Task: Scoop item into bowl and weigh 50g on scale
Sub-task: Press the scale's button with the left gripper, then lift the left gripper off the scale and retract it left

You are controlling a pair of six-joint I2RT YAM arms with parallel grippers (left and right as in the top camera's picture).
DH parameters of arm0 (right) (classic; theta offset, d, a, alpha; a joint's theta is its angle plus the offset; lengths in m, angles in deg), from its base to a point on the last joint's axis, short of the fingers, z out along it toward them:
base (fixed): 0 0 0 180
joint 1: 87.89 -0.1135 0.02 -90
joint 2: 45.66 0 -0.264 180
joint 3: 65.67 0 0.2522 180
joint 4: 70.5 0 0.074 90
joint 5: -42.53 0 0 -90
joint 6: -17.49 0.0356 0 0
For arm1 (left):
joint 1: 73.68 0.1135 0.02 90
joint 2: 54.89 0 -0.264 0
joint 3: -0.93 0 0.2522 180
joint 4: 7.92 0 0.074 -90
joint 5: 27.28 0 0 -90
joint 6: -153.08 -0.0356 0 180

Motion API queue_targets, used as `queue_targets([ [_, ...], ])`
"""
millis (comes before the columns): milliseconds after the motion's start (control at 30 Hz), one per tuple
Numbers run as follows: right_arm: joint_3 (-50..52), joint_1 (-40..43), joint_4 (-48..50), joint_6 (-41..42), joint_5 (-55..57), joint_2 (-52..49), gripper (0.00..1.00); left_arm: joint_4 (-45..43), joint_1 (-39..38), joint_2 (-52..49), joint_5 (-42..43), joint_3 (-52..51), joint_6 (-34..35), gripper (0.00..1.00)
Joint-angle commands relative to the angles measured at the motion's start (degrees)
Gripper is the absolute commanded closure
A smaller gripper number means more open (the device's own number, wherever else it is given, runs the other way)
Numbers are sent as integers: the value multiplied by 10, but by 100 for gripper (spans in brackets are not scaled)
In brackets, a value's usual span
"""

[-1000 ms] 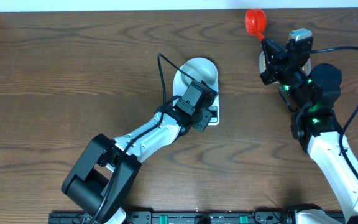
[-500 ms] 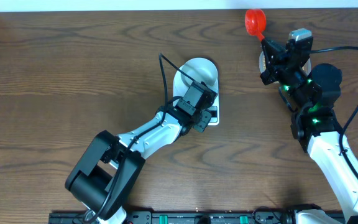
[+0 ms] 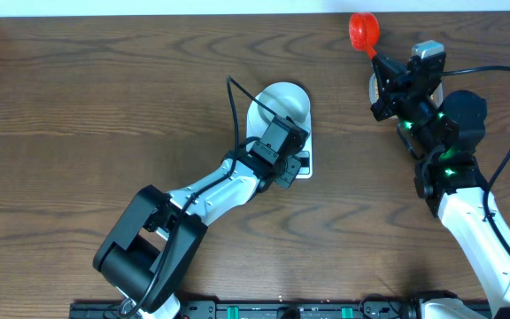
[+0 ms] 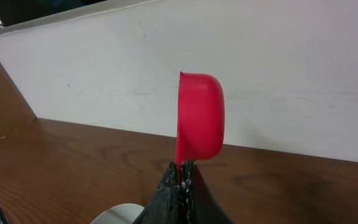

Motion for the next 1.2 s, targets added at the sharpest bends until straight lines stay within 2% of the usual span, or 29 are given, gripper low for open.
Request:
queue_targets([
  [0,-12,4,0,-9,7,-3,99,-3,4,-7,-7,12,-10,93],
  [567,-12,4,0,-9,7,-3,99,-4,4,-39,-7,12,-23,93],
  [867,-12,5,4,12,35,-3,99,33,3,64,-7,12,-23,93],
  [1167,-12,5,12,74,104,-7,99,139,3,120,-7,12,-5,93],
])
